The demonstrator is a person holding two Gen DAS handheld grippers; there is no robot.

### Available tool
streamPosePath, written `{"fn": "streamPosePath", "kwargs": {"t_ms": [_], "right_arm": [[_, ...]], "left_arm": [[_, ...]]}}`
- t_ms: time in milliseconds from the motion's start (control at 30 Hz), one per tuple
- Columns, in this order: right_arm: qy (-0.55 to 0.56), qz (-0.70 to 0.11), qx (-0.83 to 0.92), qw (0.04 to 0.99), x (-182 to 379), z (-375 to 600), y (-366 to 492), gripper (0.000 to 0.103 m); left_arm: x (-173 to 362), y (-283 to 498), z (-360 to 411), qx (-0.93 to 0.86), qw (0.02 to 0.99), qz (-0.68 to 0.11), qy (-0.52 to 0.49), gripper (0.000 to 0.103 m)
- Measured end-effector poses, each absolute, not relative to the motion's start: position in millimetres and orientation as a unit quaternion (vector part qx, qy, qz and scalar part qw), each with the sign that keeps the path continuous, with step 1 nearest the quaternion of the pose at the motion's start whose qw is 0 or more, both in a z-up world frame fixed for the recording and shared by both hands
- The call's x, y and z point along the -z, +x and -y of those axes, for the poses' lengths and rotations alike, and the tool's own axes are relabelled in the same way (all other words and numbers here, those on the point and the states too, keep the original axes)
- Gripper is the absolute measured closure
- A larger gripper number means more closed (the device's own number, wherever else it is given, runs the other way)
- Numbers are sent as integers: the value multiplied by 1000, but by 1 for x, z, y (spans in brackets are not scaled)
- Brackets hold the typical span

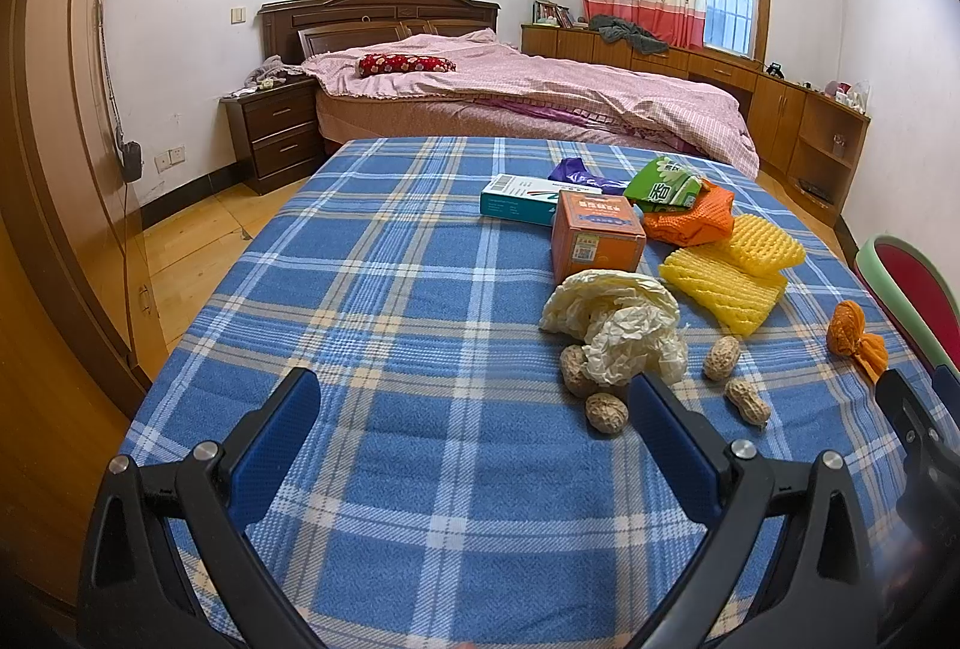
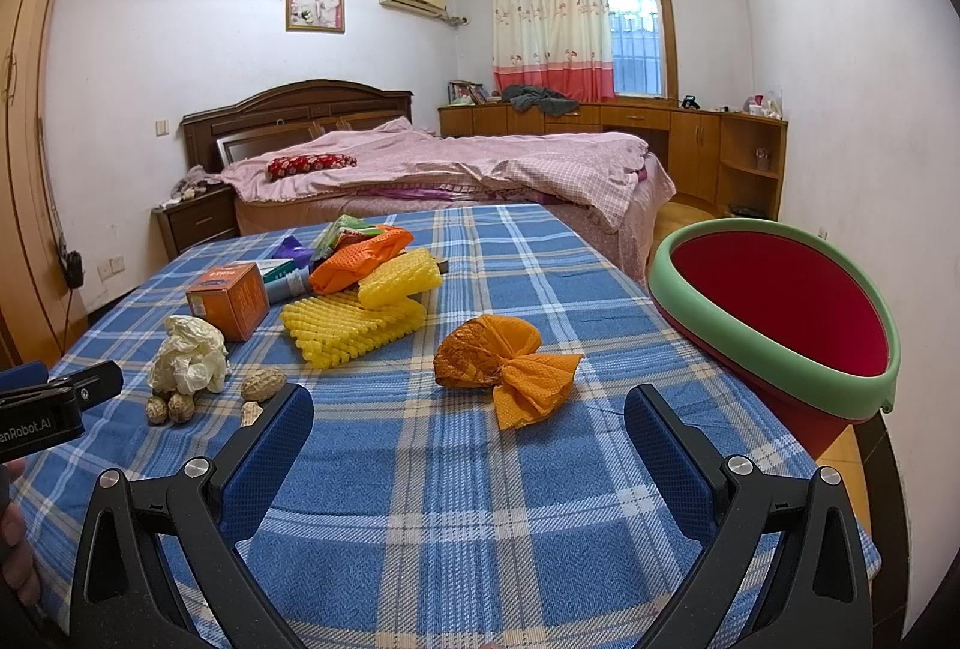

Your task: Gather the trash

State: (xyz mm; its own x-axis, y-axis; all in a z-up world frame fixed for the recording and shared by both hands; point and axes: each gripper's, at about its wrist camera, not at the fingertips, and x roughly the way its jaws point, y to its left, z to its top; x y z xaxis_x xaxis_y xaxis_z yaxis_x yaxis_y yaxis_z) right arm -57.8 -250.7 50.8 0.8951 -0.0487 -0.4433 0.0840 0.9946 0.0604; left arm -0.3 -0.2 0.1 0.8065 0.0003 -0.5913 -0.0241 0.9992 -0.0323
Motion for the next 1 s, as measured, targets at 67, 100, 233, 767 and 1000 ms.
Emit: {"fn": "streamPosePath", "kwargs": {"t_ms": [67, 100, 233, 767, 1000], "right_arm": [[39, -226, 34, 973, -51, 251, -58, 0], [39, -226, 34, 973, -51, 251, -58, 0], [39, -227, 34, 973, -51, 251, -58, 0], [43, -251, 11, 967, -53, 253, -55, 0], [57, -261, 17, 964, -72, 262, -56, 0]], "left_arm": [[0, 0, 0, -6, 950, -311, -19, 1], [0, 0, 0, -6, 950, -311, -19, 1], [0, 0, 0, -6, 950, -311, -19, 1], [-1, 6, 0, -1, 948, -318, -11, 2], [-20, 16, -1, 19, 942, -335, -6, 2]]}}
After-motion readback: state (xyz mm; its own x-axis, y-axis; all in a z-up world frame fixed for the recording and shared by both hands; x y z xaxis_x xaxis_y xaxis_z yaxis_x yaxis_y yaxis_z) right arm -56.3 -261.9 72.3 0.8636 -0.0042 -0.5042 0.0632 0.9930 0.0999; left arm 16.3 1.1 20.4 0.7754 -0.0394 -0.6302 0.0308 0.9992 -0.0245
